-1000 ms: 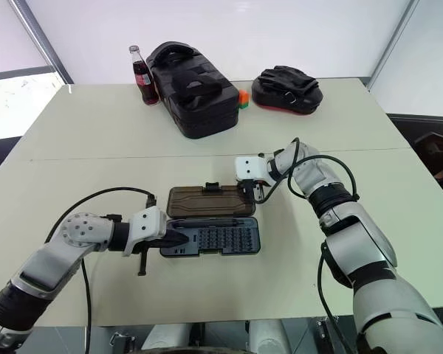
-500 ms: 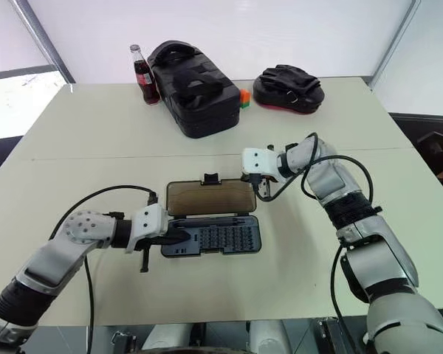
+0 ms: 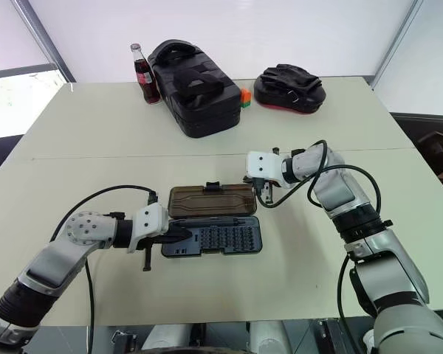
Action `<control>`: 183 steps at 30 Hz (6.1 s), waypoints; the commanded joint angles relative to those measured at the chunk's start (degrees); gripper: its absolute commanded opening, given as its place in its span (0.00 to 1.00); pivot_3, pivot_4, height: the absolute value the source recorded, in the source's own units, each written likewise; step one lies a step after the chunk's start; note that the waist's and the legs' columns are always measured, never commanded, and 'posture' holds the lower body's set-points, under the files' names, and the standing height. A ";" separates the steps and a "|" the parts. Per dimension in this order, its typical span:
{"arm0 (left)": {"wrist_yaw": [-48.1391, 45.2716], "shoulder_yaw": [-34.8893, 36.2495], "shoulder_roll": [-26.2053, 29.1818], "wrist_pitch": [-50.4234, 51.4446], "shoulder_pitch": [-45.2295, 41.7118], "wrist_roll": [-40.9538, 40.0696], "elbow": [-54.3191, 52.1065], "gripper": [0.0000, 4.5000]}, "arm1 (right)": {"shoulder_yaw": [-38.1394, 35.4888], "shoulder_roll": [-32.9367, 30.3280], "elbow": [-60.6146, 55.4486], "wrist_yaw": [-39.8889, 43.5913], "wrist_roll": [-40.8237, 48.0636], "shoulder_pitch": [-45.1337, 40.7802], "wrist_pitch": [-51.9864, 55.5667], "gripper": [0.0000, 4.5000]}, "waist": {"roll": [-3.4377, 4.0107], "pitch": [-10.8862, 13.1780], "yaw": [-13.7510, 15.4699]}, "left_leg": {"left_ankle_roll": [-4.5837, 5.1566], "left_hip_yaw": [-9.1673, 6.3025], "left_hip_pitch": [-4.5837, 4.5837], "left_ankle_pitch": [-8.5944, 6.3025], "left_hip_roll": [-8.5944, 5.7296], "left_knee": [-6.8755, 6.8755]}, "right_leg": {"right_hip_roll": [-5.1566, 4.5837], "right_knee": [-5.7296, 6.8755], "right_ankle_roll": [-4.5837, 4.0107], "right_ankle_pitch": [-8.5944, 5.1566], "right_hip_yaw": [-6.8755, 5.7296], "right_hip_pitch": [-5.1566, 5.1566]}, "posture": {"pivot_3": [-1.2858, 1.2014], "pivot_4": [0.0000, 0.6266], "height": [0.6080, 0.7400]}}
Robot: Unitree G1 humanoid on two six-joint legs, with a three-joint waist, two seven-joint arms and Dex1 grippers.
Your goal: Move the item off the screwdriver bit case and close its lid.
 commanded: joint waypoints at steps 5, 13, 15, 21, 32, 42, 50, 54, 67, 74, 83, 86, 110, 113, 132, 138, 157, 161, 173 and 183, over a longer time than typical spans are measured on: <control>0.22 -1.51 0.30 0.17 1.20 2.10 1.84 0.00 | 1.99 2.85 6.68 0.02 -2.05 -6.84 -2.94 0.63 | 0.06 0.04 -0.16 | 0.00 0.01 -0.01 0.00 0.01 -0.04 | 0.00 0.00 0.00 0.00 0.00 -0.03 | 0.52 0.24 1.00; -0.25 -2.39 1.20 0.10 1.28 3.10 1.08 0.00 | 5.99 7.66 18.74 2.59 -4.41 -13.00 -8.15 0.63 | 0.12 0.08 -0.18 | 0.00 0.02 -0.02 0.00 0.01 -0.09 | 0.01 -0.02 0.00 0.00 0.00 -0.06 | 0.52 0.24 1.00; 0.04 -2.37 1.07 -0.01 1.26 3.33 1.01 0.00 | 6.82 8.96 22.25 2.87 -5.15 -14.17 -9.69 0.63 | 0.13 0.09 -0.27 | 0.00 0.01 -0.02 0.00 0.01 -0.11 | 0.01 -0.03 0.00 0.00 0.00 -0.06 | 0.52 0.24 1.00; 0.91 -2.17 0.39 0.21 1.34 3.37 0.79 0.00 | 7.34 12.80 34.32 3.99 -6.20 -17.71 -11.50 0.63 | 0.15 0.09 -0.32 | 0.00 0.01 0.01 0.00 0.00 -0.17 | 0.01 -0.02 0.00 0.01 0.00 -0.07 | 0.52 0.24 1.00; 2.64 -1.20 -0.15 0.99 1.91 2.66 0.16 0.00 | 9.67 14.99 46.92 5.84 -10.00 -20.33 -19.94 0.02 | 0.15 0.07 -0.51 | -0.03 -0.02 0.27 0.01 0.01 -0.19 | 0.02 0.00 -0.02 0.02 0.00 0.13 | 0.52 0.24 1.00; 3.32 -1.35 -1.06 0.86 1.95 2.79 0.47 0.00 | 7.73 15.29 48.62 6.37 -9.39 -21.18 -20.92 0.02 | 0.16 0.07 -0.43 | -0.04 -0.01 0.26 0.02 0.01 -0.19 | 0.01 0.00 -0.03 0.03 0.01 0.12 | 0.52 0.24 1.00; 2.94 -1.09 -1.12 0.35 1.56 2.93 1.23 0.00 | 7.46 15.58 49.73 6.82 -9.87 -21.48 -21.10 0.02 | 0.16 0.07 -0.37 | -0.05 -0.02 0.26 0.02 0.00 -0.19 | -0.02 -0.01 -0.03 0.03 0.01 0.12 | 0.52 0.24 1.00; 2.84 -0.96 -0.96 0.24 1.88 2.90 1.10 0.00 | 6.64 15.70 49.16 5.62 -9.54 -22.36 -21.15 0.02 | 0.16 0.07 -0.45 | -0.05 -0.02 0.26 0.02 0.00 -0.19 | -0.02 -0.01 -0.04 0.03 0.01 0.12 | 0.52 0.24 1.00; 3.53 -0.96 -1.34 -0.61 2.21 3.23 1.20 0.00 | 0.31 10.11 35.70 8.70 -3.54 -23.57 -16.32 0.02 | 0.45 0.35 -0.24 | -0.09 -0.02 -0.02 0.04 -0.01 -0.19 | -0.04 -0.01 -0.08 0.06 0.01 -0.13 | 0.52 0.24 1.00; 4.08 0.31 -1.29 -1.86 1.46 2.65 1.43 0.00 | -1.37 6.23 21.52 10.86 -0.65 -17.28 -8.55 0.02 | 0.45 0.35 -0.24 | -0.10 -0.02 -0.56 0.05 -0.01 -0.21 | -0.04 -0.01 -0.02 0.11 0.01 -0.65 | 0.52 0.24 1.00; 3.35 0.47 -0.82 -2.42 1.22 2.56 2.11 0.00 | -1.01 5.09 17.49 9.12 -0.73 -13.39 -4.26 0.02 | 0.45 0.35 -0.17 | -0.15 0.00 -0.83 0.08 -0.02 -0.19 | -0.02 0.03 0.05 0.16 -0.01 -0.94 | 0.52 0.24 1.00; 3.10 0.46 -0.62 -2.75 1.16 2.89 2.43 0.00 | -0.68 5.34 19.78 7.50 -1.74 -14.61 -3.80 0.02 | 0.45 0.35 -0.18 | -0.14 0.00 -0.83 0.08 -0.02 -0.19 | 0.00 0.03 0.05 0.16 -0.01 -0.95 | 0.52 0.24 1.00; -3.64 -6.34 3.80 -25.00 -2.60 12.53 16.11 0.00 | 3.17 14.00 45.89 3.69 -7.76 -27.80 -1.15 0.77 | 0.50 0.32 -0.53 | -0.19 0.03 -0.78 0.11 -0.03 -0.24 | 0.04 0.11 0.08 0.18 -0.02 -0.97 | 0.52 0.24 1.00; -4.07 -6.10 2.50 -24.27 -3.79 11.17 17.00 0.00 | 3.26 14.64 47.62 4.05 -7.94 -28.03 -1.18 0.77 | 0.52 0.30 -0.52 | -0.20 0.03 -0.75 0.11 -0.03 -0.23 | 0.06 0.16 0.09 0.19 -0.02 -0.94 | 0.52 0.24 1.00; -2.25 -3.59 1.38 -20.66 -2.80 10.17 12.98 0.00 | 6.64 16.28 52.23 6.05 -12.60 -25.47 -4.06 0.00 | 0.46 0.17 -0.49 | -0.18 -0.04 -0.31 0.11 -0.01 0.03 | 0.15 0.61 0.00 0.12 -0.03 -0.55 | 0.52 0.24 1.00; -2.34 -2.72 1.51 -20.14 -3.81 9.97 12.93 0.00 | 6.44 14.32 51.27 7.31 -12.53 -24.40 -4.35 0.00 | 0.46 0.17 -0.12 | -0.19 -0.08 -0.31 0.11 -0.02 0.03 | 0.11 0.58 0.00 0.11 -0.04 -0.47 | 0.52 0.24 1.00; -3.39 -2.35 2.34 -21.19 -4.45 9.59 12.81 0.00 | 5.05 7.65 36.82 10.67 -10.19 -17.19 -1.05 0.00 | 0.45 0.17 0.35 | -0.16 -0.23 -0.31 0.09 -0.11 0.03 | 0.02 0.07 0.00 0.11 -0.18 -0.14 | 0.52 0.24 1.00; -3.28 -2.43 2.05 -20.89 -3.96 9.39 12.46 0.00 | 3.97 7.31 34.86 9.90 -9.21 -17.43 -0.75 0.00 | 0.45 0.17 0.28 | -0.16 -0.23 -0.31 0.09 -0.10 0.03 | 0.02 0.06 -0.01 0.10 -0.18 -0.14 | 0.52 0.24 1.00; -1.18 -2.10 1.29 -23.31 -3.71 10.44 13.13 0.00 | -0.38 1.67 13.55 12.87 -2.68 -14.07 11.43 0.00 | 0.54 0.23 0.27 | -0.16 -0.19 -0.80 0.10 -0.10 0.07 | 0.00 0.14 0.03 0.14 -0.16 -0.67 | 0.52 0.24 1.00; -0.02 -0.04 -0.50 -20.39 -4.92 7.24 11.94 0.00 | -0.87 -1.17 5.79 11.47 0.34 -12.34 16.82 0.00 | 0.53 0.26 0.23 | -0.16 -0.15 -0.81 0.10 -0.09 0.08 | 0.00 0.14 0.03 0.13 -0.16 -0.70 | 0.52 0.24 1.00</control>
